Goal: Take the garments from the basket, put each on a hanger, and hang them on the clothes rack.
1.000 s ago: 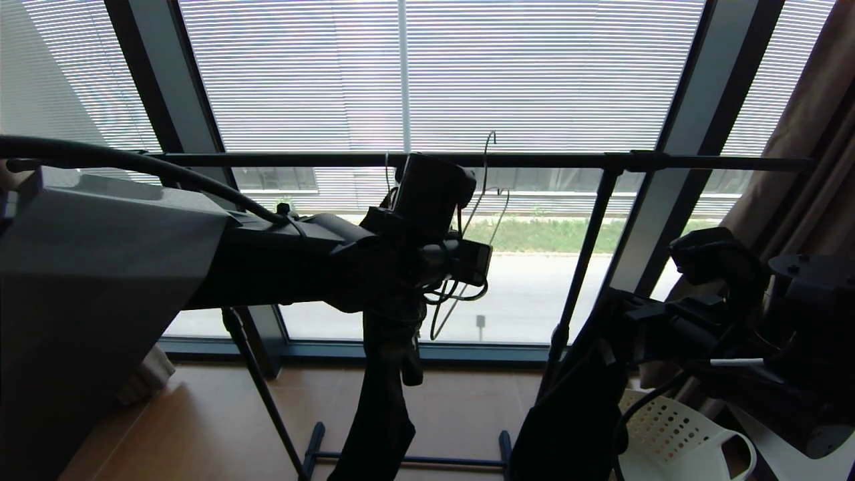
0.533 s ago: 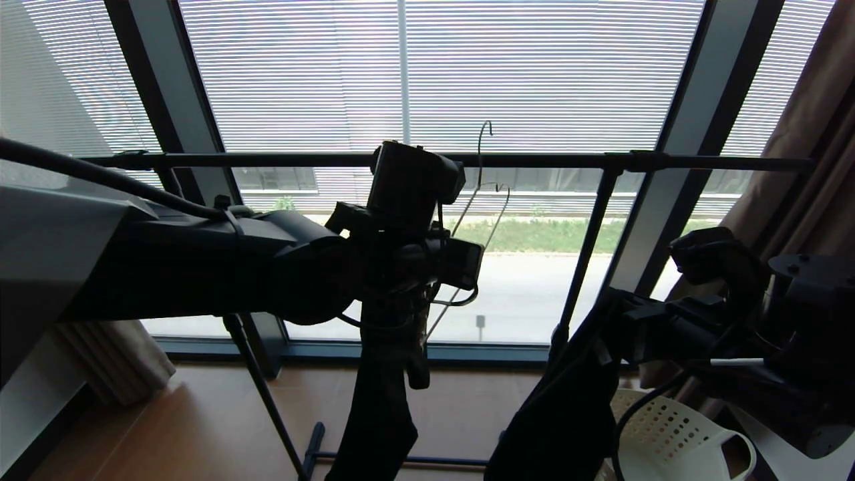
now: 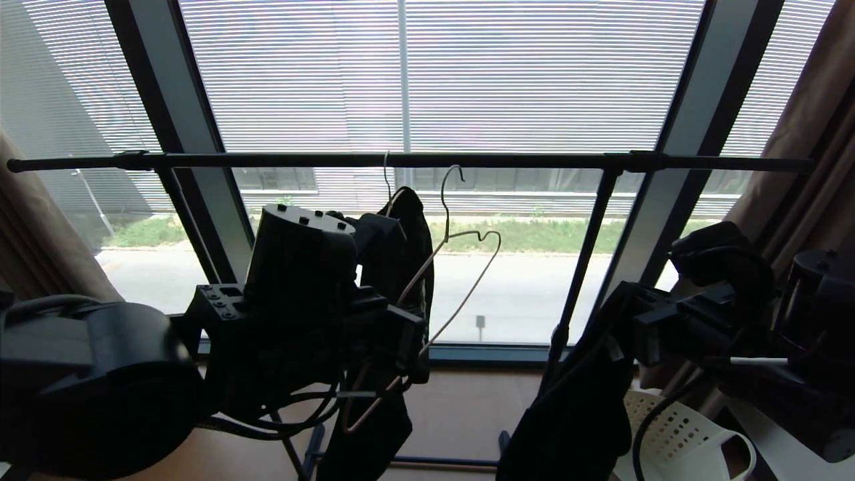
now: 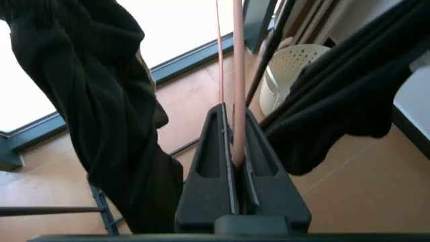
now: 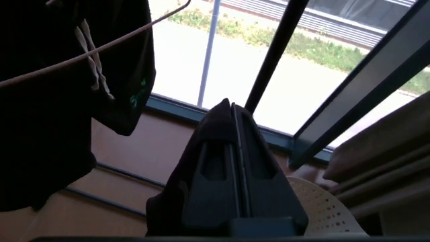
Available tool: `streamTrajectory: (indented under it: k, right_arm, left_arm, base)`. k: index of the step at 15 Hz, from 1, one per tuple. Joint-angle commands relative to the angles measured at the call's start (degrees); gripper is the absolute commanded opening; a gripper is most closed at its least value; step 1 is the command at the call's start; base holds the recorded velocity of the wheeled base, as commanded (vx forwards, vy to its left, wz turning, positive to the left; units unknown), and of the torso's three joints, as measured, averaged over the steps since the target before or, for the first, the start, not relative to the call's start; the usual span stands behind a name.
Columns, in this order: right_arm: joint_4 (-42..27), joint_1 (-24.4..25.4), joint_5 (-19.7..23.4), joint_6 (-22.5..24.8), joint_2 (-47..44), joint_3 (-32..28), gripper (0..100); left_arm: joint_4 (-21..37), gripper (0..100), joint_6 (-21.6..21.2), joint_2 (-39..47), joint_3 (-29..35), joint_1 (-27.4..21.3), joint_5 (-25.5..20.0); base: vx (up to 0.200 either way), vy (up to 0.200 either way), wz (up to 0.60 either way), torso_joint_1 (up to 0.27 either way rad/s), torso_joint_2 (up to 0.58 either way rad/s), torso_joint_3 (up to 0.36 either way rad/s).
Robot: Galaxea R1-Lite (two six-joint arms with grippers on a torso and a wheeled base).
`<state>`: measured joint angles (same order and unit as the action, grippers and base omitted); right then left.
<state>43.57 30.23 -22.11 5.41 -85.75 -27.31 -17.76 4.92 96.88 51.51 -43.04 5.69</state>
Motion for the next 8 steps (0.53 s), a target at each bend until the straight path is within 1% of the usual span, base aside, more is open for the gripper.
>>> streamTrajectory:
  k: [1,3,4,5,6,8]
  right_arm:
    - [-0.1,0.0,-1.5,3.3,0.4,-0.5,0]
    - [0.0,0.0,-2.9,8.3,0.4,-0.8,0]
    - [0.0,0.0,-4.6,12.1,0.4,-1.4,0]
    - [0.0,0.0,-5.9,13.2,0.3,-2.1,0]
    - [0.0,0.0,-6.5,13.4,0.1,-2.9,0]
    - [0.2,0.0,-8.7,13.6,-1.6,-4.7,0]
  left_arm:
    - [-10.7,0,-0.5,-13.7,-19.1,-0.3,-5.3]
    - [-16.0,0,-3.0,-16.5,-26.1,-0.2,-8.2]
    - [-19.5,0,-5.7,-18.8,-31.4,-0.2,-12.1]
    - [-21.2,0,-6.6,-20.2,-34.1,-0.2,-15.3]
    - [-21.8,0,-6.7,-21.3,-35.6,-0.3,-17.5]
    - [-22.0,0,-6.7,-22.2,-36.9,-0.3,-22.0]
  base:
    - [0.000,0.000,0.00,0.000,0.00,0.000]
    - [0.000,0.000,0.00,0.000,0.00,0.000]
    - [0.000,0.000,0.00,0.000,0.00,0.000]
    - [0.000,0.000,0.00,0.000,0.00,0.000]
    - [0.000,0.000,0.00,0.000,0.00,0.000]
    - [0.000,0.000,0.00,0.000,0.00,0.000]
